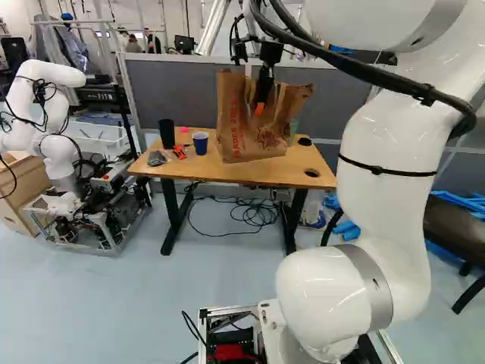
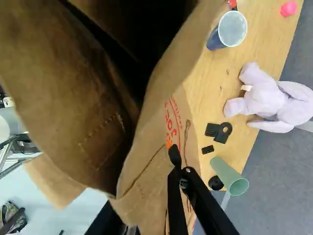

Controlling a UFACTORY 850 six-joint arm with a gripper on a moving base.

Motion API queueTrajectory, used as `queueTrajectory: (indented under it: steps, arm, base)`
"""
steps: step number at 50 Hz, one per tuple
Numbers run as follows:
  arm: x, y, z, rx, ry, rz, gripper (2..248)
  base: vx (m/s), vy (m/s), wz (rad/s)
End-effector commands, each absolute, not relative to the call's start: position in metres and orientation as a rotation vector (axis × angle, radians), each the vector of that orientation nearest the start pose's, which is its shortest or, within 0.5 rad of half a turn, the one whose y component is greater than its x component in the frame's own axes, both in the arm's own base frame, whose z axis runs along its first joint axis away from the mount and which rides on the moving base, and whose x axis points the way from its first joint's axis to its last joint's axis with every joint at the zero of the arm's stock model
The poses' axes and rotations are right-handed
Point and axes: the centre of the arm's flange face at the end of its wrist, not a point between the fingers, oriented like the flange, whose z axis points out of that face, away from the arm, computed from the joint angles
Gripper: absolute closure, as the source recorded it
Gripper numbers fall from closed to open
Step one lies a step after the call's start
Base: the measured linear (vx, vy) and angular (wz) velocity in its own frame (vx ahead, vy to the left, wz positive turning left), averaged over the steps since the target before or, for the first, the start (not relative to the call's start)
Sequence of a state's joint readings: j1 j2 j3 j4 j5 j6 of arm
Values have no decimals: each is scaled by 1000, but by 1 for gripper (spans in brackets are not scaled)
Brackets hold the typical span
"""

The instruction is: Pick up the bag on the ground and place it on the table

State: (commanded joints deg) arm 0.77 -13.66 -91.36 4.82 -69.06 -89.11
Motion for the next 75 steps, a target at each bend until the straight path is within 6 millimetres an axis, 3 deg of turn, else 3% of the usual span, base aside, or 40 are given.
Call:
queueTrajectory:
  steps: [51,75]
  arm:
    - [556,15,710,-2277,-2218,-263,232]
    - [557,15,710,-2277,-2218,-264,232]
  base:
    - [106,2,-6]
    - [5,-1,-2]
